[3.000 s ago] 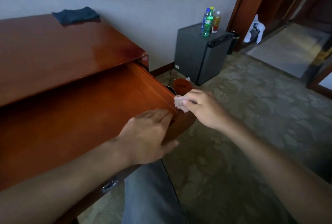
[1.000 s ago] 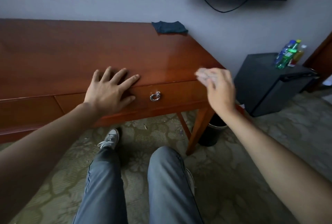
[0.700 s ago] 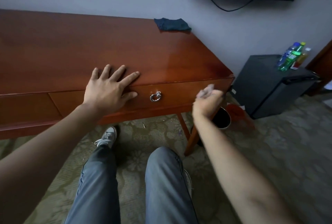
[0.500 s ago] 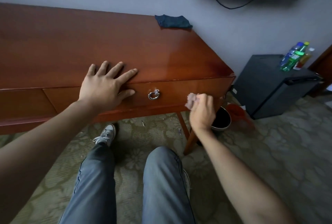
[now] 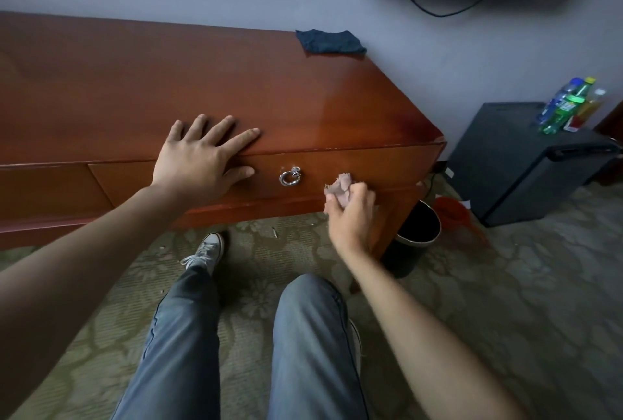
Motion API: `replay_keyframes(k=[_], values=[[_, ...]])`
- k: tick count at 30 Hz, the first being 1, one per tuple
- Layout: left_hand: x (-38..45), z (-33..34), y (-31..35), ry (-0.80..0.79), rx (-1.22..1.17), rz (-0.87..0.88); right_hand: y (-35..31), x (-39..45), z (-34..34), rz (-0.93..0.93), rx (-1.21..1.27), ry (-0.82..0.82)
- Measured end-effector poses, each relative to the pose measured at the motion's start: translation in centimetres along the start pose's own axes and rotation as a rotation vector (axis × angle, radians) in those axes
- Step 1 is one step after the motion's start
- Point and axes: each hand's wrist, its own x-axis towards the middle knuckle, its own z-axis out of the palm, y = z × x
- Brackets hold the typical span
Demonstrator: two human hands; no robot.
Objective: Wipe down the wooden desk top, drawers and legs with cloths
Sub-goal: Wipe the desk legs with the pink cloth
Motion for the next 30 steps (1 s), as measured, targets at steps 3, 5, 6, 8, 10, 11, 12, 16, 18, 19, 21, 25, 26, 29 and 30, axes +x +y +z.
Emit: replay_keyframes(k=[3, 5, 6, 8, 10, 11, 12, 16, 18, 19, 21, 25, 26, 29, 30], values=[[0.0, -0.3, 0.2, -0.015, -0.014, 0.001, 2.1, 5.0, -4.4, 0.052, 0.049, 0.166], [-0.1, -0.4, 0.3, -0.001, -0.008, -0.003, 3.8, 9.8, -7.8, 0.159, 0.056, 0.393], [-0.1, -0.3, 0.3, -0.003, -0.003, -0.006, 4.5, 11.9, -8.9, 0.207, 0.06, 0.467], [0.0, -0.4, 0.3, -0.017, 0.003, -0.006, 3.8, 13.9, -9.7, 0.256, 0.046, 0.547], [0.0, -0.3, 0.3, -0.017, 0.0, -0.004, 2.1, 12.3, -7.2, 0.256, 0.068, 0.54], [0.0, -0.3, 0.4, -0.008, 0.001, -0.004, 1.0, 10.0, -5.0, 0.22, 0.073, 0.499], [0.0, -0.3, 0.4, -0.002, 0.003, -0.007, -0.3, 7.4, -3.2, 0.153, 0.074, 0.458], [0.0, -0.5, 0.4, -0.025, 0.0, -0.006, -0.1, 0.4, 0.0, -0.399, -0.092, -0.033], [0.0, -0.5, 0.4, -0.019, 0.001, -0.005, 1.6, 2.7, -1.1, -0.422, -0.134, 0.029], [0.0, -0.5, 0.4, -0.016, 0.007, -0.006, 2.4, 4.3, -1.7, -0.347, -0.112, 0.119], [0.0, -0.4, 0.3, -0.008, 0.014, -0.005, 4.3, 7.5, -3.4, -0.042, -0.048, 0.278], [0.1, -0.3, 0.4, -0.001, 0.019, 0.004, 4.8, 7.4, -2.8, 0.334, -0.069, 0.406], [0.1, -0.2, 0.4, -0.003, 0.022, 0.005, 3.6, 5.6, -1.3, 0.279, -0.08, 0.382], [0.1, 0.1, 0.2, 0.001, 0.028, 0.005, -1.3, -1.2, 4.0, 0.035, -0.025, 0.341], [0.1, 0.1, 0.2, 0.003, 0.027, 0.004, -3.1, -3.5, 5.8, -0.039, 0.018, 0.273]])
